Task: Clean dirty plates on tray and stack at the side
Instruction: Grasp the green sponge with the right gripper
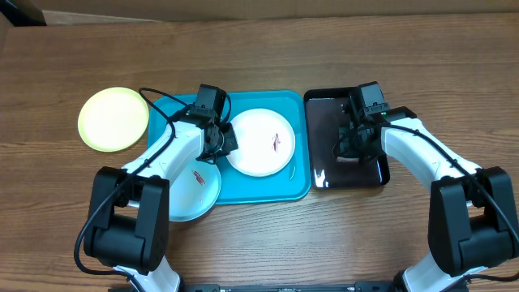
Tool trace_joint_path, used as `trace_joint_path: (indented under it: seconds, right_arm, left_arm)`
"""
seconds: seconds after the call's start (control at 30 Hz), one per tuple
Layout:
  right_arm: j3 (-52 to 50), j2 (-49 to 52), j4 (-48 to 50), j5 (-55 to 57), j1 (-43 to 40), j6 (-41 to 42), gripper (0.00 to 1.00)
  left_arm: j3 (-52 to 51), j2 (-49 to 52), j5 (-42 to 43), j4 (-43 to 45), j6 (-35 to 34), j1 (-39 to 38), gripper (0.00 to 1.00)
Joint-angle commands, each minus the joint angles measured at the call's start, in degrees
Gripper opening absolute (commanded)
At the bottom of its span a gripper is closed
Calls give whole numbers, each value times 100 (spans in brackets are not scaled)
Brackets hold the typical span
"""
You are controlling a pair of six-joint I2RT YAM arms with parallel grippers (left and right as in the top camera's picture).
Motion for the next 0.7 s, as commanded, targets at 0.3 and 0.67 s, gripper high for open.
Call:
trace_joint_path:
  seconds: [0.3, 0.67]
  right_arm:
    - [-42, 4, 87, -31, 26, -17, 46]
    - [-42, 7, 109, -4, 26, -17, 52]
  left_arm:
    - [-20, -133, -83, -2, -549, 37, 22]
    - [-22, -133, -83, -7, -507, 37, 22]
